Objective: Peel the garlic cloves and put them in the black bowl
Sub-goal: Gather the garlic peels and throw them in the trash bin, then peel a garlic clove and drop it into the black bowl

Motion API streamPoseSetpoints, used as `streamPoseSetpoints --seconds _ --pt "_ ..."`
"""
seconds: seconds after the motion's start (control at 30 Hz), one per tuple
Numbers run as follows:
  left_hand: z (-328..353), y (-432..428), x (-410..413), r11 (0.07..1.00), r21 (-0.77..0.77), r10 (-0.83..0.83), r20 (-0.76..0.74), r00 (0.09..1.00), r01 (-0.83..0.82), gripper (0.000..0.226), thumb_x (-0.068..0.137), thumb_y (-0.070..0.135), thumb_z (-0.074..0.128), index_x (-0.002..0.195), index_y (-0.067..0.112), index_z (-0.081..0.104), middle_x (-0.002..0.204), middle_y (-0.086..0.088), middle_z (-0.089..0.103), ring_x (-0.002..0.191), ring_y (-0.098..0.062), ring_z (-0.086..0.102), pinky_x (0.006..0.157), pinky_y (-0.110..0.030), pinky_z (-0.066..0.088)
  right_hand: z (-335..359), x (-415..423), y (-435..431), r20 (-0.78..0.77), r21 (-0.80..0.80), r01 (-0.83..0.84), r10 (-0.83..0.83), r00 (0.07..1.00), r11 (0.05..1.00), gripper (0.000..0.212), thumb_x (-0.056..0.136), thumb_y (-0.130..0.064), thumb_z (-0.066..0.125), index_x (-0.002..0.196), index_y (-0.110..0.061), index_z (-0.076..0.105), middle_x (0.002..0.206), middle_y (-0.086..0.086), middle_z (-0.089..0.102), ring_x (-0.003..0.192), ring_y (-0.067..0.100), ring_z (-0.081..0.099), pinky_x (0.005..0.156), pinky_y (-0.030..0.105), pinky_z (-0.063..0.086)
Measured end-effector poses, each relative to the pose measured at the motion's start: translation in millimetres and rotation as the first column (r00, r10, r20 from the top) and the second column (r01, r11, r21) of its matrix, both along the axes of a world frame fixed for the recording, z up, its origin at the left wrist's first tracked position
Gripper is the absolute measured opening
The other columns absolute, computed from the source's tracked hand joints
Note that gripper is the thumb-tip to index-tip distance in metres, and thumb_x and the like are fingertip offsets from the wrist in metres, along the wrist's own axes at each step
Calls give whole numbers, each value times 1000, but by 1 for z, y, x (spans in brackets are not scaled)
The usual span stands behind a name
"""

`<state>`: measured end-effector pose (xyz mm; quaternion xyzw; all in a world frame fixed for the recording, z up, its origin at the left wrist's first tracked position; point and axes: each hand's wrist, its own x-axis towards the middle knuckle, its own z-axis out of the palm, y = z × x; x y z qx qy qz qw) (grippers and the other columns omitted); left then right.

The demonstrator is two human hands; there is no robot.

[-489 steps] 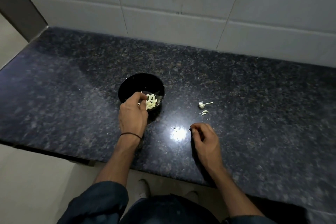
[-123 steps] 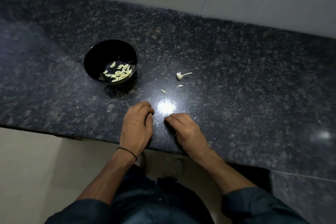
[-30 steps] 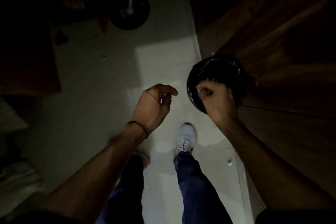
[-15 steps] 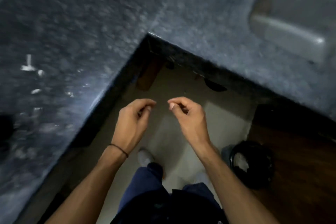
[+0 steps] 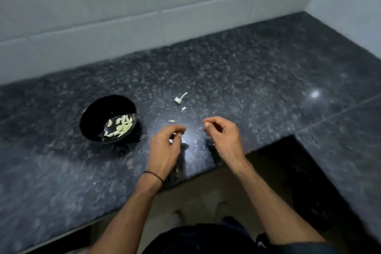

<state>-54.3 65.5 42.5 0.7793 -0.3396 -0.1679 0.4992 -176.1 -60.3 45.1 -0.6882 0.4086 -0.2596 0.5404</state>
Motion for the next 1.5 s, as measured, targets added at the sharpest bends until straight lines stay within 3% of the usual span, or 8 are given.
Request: streamPoseSetpoints --seconds 0.1,0.23,0.5,0.67,0.87,1.17,1.3,1.5 --pt "-3 -10 2 989 22 146 -33 989 -146 23 91 -11 57 99 3 74 104 -3 71 76 12 63 66 -2 44 -13 19 -23 -57 -35 -121 119 991 992 11 96 -18 64 94 -19 75 84 -5 74 82 15 70 82 37 57" --pt "-14 -27 5 958 58 284 -24 958 -283 23 89 -10 59 96 6 74 102 0 70 78 18 61 72 -7 49 -26 34 -44 -144 -128 -298 280 949 946 13 97 -18 61 98 -17 74 90 -5 73 84 7 65 74 19 48" --pt "-34 -60 13 901 160 376 174 910 -402 20 90 2 63 109 7 65 119 -5 49 101 -16 57 97 -26 45 -50 57 -57 -135 -251 -381 357 924 890 11 96 -11 59 94 -12 70 89 -4 61 86 13 57 77 25 42" --pt "-43 -63 14 880 159 410 220 885 -447 2 93 5 62 93 6 64 104 -3 50 87 -16 53 87 -33 47 -62 53 -55 -161 -349 -417 385 909 839 10 97 -15 56 93 -18 65 90 -10 55 89 11 51 78 21 38" --pt "-38 -60 14 884 103 421 246 873 -455 14 94 9 60 81 14 58 86 1 53 78 -18 51 75 -42 47 -63 55 -54 -175 -371 -413 374 911 832 10 97 -16 56 94 -18 65 90 -11 54 90 12 51 80 25 41" --pt "4 -16 32 842 -154 536 350 768 -517 9 94 6 61 98 8 69 94 -6 65 86 -18 59 80 -26 45 -63 57 -52 -192 -396 -408 360 913 823 11 96 -13 57 91 -21 63 89 -12 54 88 11 51 77 25 39" --pt "12 12 68 743 -32 619 413 668 -669 14 93 12 60 103 13 70 99 -9 66 89 -29 63 76 -44 53 -63 56 -52 -184 -417 -403 358 915 815 11 96 -11 58 93 -20 64 90 -11 55 89 12 53 79 28 42" --pt "12 28 82 720 93 609 393 689 -688 18 93 11 61 108 15 71 104 -8 68 93 -31 65 78 -47 54 -58 55 -50 -185 -428 -408 364 913 806 11 97 -9 60 93 -18 66 88 -12 56 86 13 55 77 29 44"
